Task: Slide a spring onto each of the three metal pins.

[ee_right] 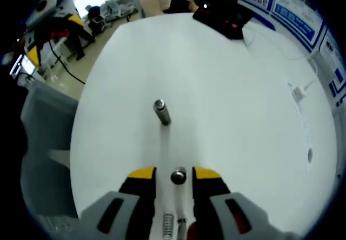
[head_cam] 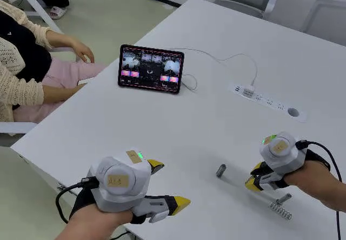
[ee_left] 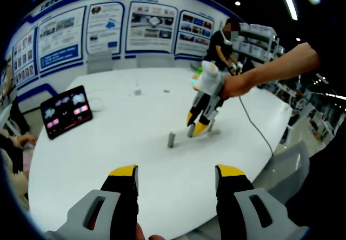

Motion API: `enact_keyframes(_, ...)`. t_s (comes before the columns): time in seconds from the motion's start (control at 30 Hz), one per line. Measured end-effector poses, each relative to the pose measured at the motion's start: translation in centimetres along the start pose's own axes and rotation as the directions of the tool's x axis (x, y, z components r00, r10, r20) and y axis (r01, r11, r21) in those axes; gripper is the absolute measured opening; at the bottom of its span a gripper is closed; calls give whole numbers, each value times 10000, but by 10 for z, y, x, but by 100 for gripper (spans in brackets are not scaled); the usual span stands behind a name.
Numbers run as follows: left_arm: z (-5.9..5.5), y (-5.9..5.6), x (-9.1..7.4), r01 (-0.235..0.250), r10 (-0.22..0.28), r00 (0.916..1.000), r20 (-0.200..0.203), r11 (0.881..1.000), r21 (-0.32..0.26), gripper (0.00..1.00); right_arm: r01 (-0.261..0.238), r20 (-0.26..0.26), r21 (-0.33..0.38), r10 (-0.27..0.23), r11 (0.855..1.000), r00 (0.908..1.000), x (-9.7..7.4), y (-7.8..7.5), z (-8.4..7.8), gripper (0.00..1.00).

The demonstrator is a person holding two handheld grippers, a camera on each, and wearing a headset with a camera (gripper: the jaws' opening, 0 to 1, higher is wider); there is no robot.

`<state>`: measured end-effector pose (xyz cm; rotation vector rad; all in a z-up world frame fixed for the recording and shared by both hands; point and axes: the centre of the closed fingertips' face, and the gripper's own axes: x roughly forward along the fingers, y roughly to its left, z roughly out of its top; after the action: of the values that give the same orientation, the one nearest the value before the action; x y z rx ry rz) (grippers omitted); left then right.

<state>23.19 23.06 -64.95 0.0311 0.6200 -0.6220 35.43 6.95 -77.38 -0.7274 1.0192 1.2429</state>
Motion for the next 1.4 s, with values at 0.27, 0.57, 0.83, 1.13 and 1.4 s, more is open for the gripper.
enact_keyframes(0.27,3,1,-3,-32,32,10000,-9,10000,52,59,139,373,402,-154,9991,9992,-17,6,-7,40)
enact_keyframes(0.57,7,6,-4,-80,81,9999,-75,9998,173,59,655,1580,1514,-895,9863,9834,-51,1,-4,50)
enact_keyframes(0.83,15,4,1,53,-53,10000,10,9996,290,59,918,2288,2392,-1479,9666,9622,-76,0,-9,55)
enact_keyframes(1.13,18,-3,5,292,-294,9996,49,9988,382,59,1374,2498,2865,-2124,9482,9447,-95,7,-31,58)
enact_keyframes(1.4,21,-5,6,347,-352,9993,102,9984,454,59,1584,2769,3594,-2672,9196,9230,-110,11,-49,60)
